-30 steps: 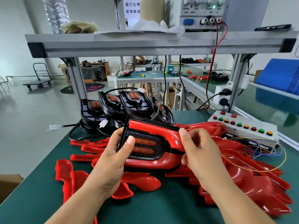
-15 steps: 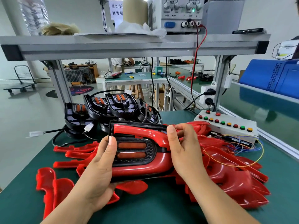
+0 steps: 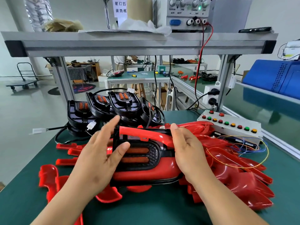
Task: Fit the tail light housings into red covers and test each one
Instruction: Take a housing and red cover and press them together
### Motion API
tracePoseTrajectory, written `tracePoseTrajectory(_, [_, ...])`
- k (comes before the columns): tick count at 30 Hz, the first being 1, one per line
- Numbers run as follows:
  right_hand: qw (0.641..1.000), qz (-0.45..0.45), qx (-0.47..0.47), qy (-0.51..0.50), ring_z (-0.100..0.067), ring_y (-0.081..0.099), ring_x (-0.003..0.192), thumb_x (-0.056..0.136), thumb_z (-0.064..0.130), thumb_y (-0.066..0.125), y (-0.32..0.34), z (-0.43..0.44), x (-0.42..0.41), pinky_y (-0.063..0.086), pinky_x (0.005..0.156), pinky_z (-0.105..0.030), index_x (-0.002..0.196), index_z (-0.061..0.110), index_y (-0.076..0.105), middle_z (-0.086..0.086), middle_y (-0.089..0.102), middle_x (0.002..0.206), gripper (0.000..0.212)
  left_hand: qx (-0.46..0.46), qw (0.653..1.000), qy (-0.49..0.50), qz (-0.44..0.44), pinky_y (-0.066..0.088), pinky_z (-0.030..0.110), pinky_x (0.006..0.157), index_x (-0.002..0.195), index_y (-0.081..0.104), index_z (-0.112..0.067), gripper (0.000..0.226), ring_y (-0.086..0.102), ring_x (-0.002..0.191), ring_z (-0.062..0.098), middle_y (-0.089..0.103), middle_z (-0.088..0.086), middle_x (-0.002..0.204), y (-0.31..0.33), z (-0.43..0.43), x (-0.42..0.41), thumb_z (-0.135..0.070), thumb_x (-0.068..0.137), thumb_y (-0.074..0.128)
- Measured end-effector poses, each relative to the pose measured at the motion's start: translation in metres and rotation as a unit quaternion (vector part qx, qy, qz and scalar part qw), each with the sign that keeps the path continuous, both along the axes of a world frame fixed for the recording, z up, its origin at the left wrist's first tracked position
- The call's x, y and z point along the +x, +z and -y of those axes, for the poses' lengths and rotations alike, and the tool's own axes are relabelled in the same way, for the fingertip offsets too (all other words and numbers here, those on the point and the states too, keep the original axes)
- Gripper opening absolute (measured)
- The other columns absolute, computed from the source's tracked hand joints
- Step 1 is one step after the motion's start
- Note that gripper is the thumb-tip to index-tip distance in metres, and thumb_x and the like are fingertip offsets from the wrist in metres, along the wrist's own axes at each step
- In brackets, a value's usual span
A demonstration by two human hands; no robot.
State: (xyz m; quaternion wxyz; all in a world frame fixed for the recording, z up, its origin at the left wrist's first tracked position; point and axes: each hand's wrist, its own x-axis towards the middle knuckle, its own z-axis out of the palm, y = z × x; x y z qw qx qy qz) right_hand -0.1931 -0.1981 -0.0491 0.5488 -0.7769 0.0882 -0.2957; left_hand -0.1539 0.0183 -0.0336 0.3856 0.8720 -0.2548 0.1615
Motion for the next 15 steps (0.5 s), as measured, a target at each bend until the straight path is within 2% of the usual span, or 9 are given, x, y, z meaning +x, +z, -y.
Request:
tracePoseTrajectory(2, [1.0, -0.014, -0.006, 0.001, 0.001, 0.046, 0.058, 0.087, 0.068, 0.04, -0.002, -0.001, 0.001, 0.036, 0.064, -0.03, 0.059, 0.042, 0.05, 0.021, 0.051, 0.055, 0.04, 0.005, 0.999, -0.009, 0.033, 0.033, 0.013, 0.091, 0.133, 0.042, -0.052, 0.055, 0.048, 0.11, -0.002, 0.044, -0.031, 0.122, 0.0, 0.0, 0.003, -0.063, 0.079, 0.042])
tracePoseTrajectory(4, [1.0, -0.023, -0.009, 0.0, 0.002, 0.047, 0.062, 0.086, 0.069, 0.04, -0.003, -0.002, 0.001, 0.035, 0.068, -0.028, 0.059, 0.05, 0.051, 0.028, 0.052, 0.057, 0.035, -0.021, 0.999, -0.016, 0.021, 0.036, 0.009, 0.086, 0.12, 0.047, -0.059, 0.043, 0.052, 0.102, -0.009, 0.049, -0.037, 0.115, 0.001, 0.001, 0.004, -0.063, 0.077, 0.043])
tracePoseTrajectory(6, [1.0, -0.024, -0.005, 0.001, 0.003, 0.05, 0.066, 0.078, 0.077, 0.036, -0.003, -0.002, 0.002, 0.037, 0.07, -0.027, 0.062, 0.051, 0.052, 0.029, 0.054, 0.061, 0.034, -0.075, 0.997, -0.029, -0.014, 0.039, 0.005, 0.081, 0.112, 0.053, -0.06, 0.037, 0.057, 0.101, -0.012, 0.062, -0.027, 0.111, 0.001, 0.001, 0.004, -0.064, 0.075, 0.048])
tracePoseTrajectory(8, [1.0, -0.027, 0.008, 0.009, 0.002, 0.052, 0.069, 0.073, 0.08, 0.035, -0.003, -0.002, 0.003, 0.038, 0.073, -0.028, 0.064, 0.047, 0.054, 0.026, 0.055, 0.062, 0.038, -0.115, 0.992, -0.033, -0.03, 0.04, 0.006, 0.081, 0.112, 0.062, -0.049, 0.038, 0.064, 0.099, -0.001, 0.072, -0.011, 0.101, -0.001, 0.004, 0.005, -0.061, 0.077, 0.052])
tracePoseTrajectory(11, [0.999, -0.027, 0.028, 0.033, 0.002, 0.051, 0.064, 0.072, 0.08, 0.037, -0.004, -0.002, 0.003, 0.038, 0.071, -0.028, 0.063, 0.047, 0.056, 0.025, 0.055, 0.06, 0.039, -0.176, 0.981, -0.059, -0.056, 0.044, 0.006, 0.076, 0.099, 0.068, -0.044, 0.025, 0.066, 0.088, -0.002, 0.074, -0.011, 0.09, -0.002, 0.009, 0.007, -0.049, 0.078, 0.058])
tracePoseTrajectory(13, [0.997, -0.025, 0.059, 0.053, 0.001, 0.057, 0.071, 0.071, 0.082, 0.039, -0.005, -0.001, 0.004, 0.044, 0.075, -0.03, 0.073, 0.044, 0.063, 0.018, 0.063, 0.071, 0.045, -0.207, 0.971, -0.092, -0.079, 0.046, 0.006, 0.075, 0.097, 0.068, -0.044, 0.022, 0.067, 0.086, 0.0, 0.074, -0.012, 0.091, -0.003, 0.009, 0.01, -0.044, 0.077, 0.06])
tracePoseTrajectory(15, [0.993, -0.027, 0.08, 0.077, -0.008, 0.064, 0.088, 0.07, 0.083, 0.042, -0.005, 0.0, 0.005, 0.051, 0.087, -0.037, 0.086, 0.037, 0.067, 0.006, 0.071, 0.089, 0.055, -0.207, 0.97, -0.103, -0.076, 0.048, 0.008, 0.077, 0.097, 0.067, -0.048, 0.022, 0.067, 0.089, 0.001, 0.072, -0.013, 0.094, -0.005, 0.006, 0.014, -0.045, 0.077, 0.06])
